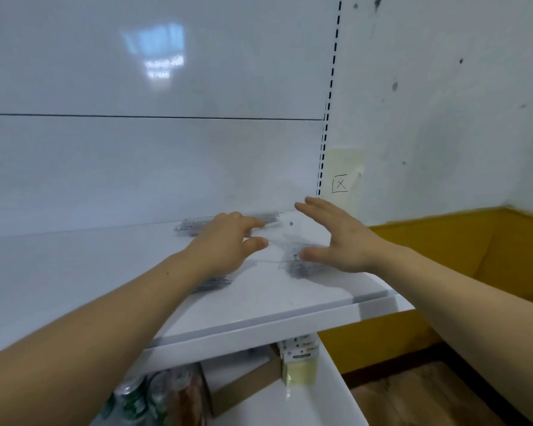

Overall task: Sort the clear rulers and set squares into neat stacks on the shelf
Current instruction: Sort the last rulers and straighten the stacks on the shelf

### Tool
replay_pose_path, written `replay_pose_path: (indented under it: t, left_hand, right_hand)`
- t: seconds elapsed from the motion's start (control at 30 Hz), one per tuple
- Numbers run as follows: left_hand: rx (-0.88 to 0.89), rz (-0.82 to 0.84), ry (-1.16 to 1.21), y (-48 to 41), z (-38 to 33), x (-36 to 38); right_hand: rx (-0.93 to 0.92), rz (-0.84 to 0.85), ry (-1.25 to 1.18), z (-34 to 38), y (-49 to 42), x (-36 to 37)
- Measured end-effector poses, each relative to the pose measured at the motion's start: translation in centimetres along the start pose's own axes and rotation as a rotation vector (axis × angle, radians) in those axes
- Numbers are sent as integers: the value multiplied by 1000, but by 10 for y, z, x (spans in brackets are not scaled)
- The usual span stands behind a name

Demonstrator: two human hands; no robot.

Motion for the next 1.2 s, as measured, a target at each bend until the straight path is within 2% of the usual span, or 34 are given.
replay_pose_path:
  t: [0.1, 0.2, 0.3, 0.43, 0.53, 0.67, 0.8, 0.9, 1.0, 1.1, 1.2]
  left_hand:
    - [68, -15, 15, 5, -19, -2]
    - [82, -40, -6, 9, -30, -1]
    - [30, -102, -56, 19, -32, -1]
    - [53, -136, 24, 40, -42, 7]
    - [79, -9, -38, 52, -51, 23]
    - [112, 220, -268, 64, -49, 47]
    - [106, 300, -286, 67, -48, 56]
    - [107, 301, -274, 67, -50, 58]
    - [114, 297, -287, 67, -51, 58]
    - [111, 293, -285, 68, -51, 59]
    - [106, 290, -278, 68, -51, 59]
  right_hand:
    - [-85, 37, 96, 17, -1, -1]
    - [-81, 43, 159, 20, 2, -3]
    - [11, -24, 149, 13, 13, -8]
    - [155, -113, 66, 1, 20, -11]
    - [223, -145, 33, -8, 17, -6]
    - [267, -149, -105, -15, 12, 4]
    - [237, -63, -209, -17, 13, 15]
    - [194, -44, 29, -13, 14, 16]
    - [2, -213, 312, 0, 14, 11]
    - [-180, -310, 442, 6, 12, 14]
    - [-103, -162, 463, 5, 9, 20]
Point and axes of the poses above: each hand's wrist, its own y-axis away from the middle knuckle, its own x-axis out of the palm, z = x × y, the point moved 4 cm from there along -y, towards the middle knuckle, and after that the axes turned 8 degrees about -y, right-handed, at the moved point
